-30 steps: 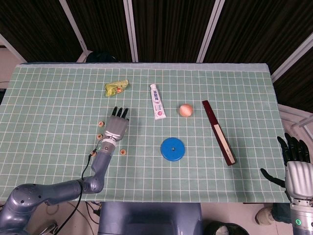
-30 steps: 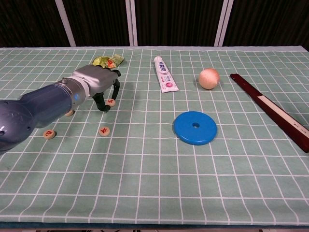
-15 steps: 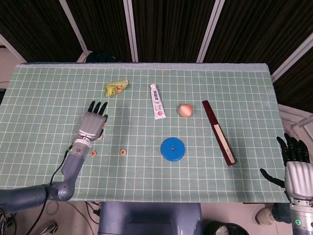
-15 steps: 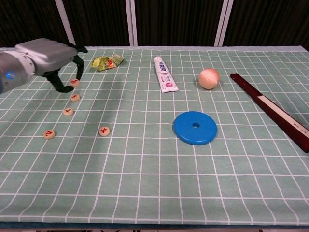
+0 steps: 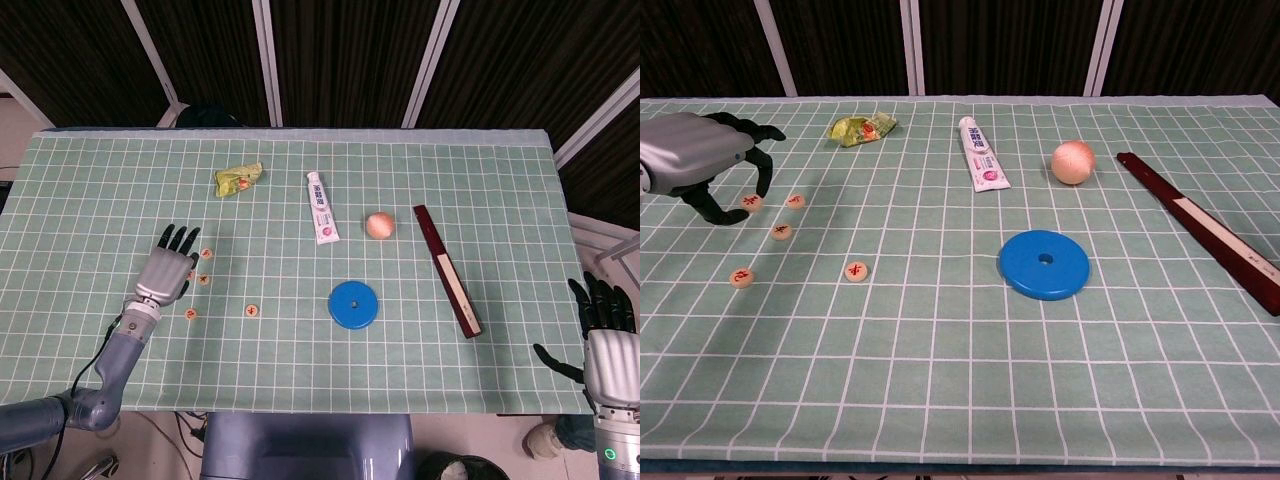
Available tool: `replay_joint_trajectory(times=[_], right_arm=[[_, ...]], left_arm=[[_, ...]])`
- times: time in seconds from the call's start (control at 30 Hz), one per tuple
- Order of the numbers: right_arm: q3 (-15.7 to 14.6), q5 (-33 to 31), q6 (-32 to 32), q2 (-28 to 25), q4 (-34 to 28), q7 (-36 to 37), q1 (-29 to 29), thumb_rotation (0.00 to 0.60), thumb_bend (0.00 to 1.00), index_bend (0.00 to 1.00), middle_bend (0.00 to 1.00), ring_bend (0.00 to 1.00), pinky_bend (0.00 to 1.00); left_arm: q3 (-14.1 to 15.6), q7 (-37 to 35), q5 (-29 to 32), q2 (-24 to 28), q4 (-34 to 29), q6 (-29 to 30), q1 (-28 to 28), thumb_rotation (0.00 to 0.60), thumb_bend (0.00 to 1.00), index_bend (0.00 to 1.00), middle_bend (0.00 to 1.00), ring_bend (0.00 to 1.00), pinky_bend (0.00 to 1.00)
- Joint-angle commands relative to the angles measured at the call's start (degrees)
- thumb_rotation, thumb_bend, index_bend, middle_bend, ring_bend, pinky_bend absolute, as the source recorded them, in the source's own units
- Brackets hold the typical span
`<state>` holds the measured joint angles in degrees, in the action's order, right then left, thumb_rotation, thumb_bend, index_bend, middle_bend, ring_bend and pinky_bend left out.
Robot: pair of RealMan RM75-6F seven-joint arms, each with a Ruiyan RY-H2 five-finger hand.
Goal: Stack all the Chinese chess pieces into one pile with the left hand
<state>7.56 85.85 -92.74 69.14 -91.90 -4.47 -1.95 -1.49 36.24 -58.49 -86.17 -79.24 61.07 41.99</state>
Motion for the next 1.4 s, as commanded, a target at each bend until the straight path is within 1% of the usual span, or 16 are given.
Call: replay_joint_trajectory(times=[0.03, 0.3, 0.8, 1.4], right_arm=[[0.01, -0.07, 0.09, -0.01, 0.02, 0.02, -0.03, 0.6, 0.23, 0.1, 0.01, 0.0, 0.0], [0.16, -0.27, 0.03, 0.0, 0.01, -0.03, -0.01, 0.6, 0.23, 0.1, 0.01, 0.0, 0.0], [0.25, -0.45, 0.12, 0.02, 0.07, -0.11, -0.04, 0.6, 0.23, 0.1, 0.01, 0.0, 0.0], [0.4, -0.62, 0.02, 0.03, 0.09, -0.18, -0.02, 0.6, 0.23, 0.1, 0.01, 0.0, 0.0]], left_arm=[[-0.02, 0.02, -0.13, -0.45, 0.9, -0.23, -0.34, 0.6, 0.34, 0.52, 0.0, 0.0, 0.0], [-0.93, 0.25, 0.15, -2.67, 4.17, -2.49, 0.06, 0.6, 0.34, 0.52, 0.0, 0.0, 0.0], [-1.99, 1.79, 0.26, -6.17, 7.9, -4.35, 0.41, 0.6, 0.34, 0.5, 0.0, 0.0, 0.0], [-2.72, 3.38, 0.19, -8.29, 9.7, -5.12, 0.55, 0.6, 0.34, 0.48, 0.0, 0.0, 0.0]])
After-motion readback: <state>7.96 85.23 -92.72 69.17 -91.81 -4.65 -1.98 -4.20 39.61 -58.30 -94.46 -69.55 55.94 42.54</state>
